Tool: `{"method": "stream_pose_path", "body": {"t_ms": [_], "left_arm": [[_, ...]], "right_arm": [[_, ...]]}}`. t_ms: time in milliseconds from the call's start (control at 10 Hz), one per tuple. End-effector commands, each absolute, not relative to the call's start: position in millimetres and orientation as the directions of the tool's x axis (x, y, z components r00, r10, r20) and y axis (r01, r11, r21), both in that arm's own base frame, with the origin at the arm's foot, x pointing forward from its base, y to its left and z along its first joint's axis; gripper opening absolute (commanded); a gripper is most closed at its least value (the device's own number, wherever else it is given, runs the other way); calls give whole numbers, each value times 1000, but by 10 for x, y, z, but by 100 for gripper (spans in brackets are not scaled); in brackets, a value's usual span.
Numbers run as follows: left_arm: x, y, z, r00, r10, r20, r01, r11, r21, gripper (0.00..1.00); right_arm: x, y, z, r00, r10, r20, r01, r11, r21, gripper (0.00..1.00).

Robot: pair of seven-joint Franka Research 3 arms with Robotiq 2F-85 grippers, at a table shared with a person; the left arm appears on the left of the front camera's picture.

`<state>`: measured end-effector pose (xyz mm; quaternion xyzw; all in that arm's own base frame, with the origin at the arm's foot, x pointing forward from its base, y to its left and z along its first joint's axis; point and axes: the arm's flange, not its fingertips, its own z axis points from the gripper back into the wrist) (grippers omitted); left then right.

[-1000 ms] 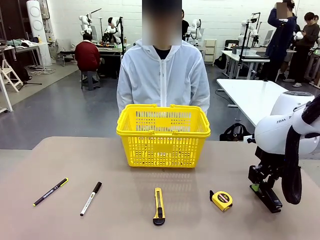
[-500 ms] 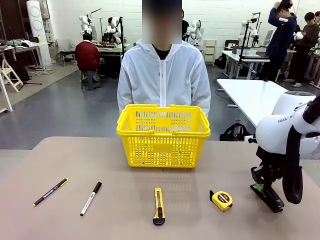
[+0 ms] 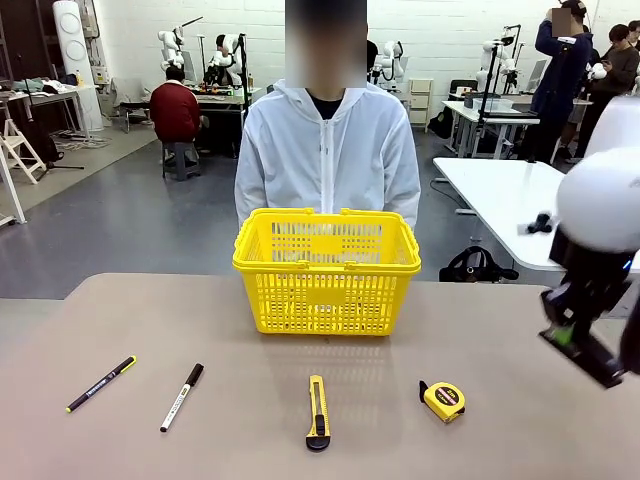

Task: Place the items the person wants into the basket.
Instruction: Pick up the item the person points to and place it in the Market Basket.

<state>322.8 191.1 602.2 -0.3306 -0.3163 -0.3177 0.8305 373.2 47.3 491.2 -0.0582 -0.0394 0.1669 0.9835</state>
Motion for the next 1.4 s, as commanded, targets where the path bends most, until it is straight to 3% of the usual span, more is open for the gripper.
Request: {"method": "stream_pose_path", "body": {"t_ms": [0, 400, 700, 800, 1300], "left_arm": [[3224, 1931, 6034, 576, -322, 751, 754, 564, -336, 100], [3224, 1931, 6034, 576, -322, 751, 754, 564, -336, 100], [3224, 1931, 6034, 576, -322, 751, 754, 564, -336, 100], [3224, 1931, 6034, 576, -322, 751, 754, 564, -336, 100], [3224, 1931, 6034, 576, -322, 751, 754, 564, -336, 100]], "right_arm": [[3601, 623, 5682, 927, 359, 113, -338, 926, -169, 0], [3886, 1416, 6535, 778, 561, 285, -513, 827, -228, 0], [4438, 2447, 6797, 625, 737, 257, -660, 674, -330, 0], [4599, 2754, 6854, 570, 782, 253, -720, 624, -304, 0], [5652, 3654, 6391, 352, 923, 154, -911, 375, -169, 0]]}}
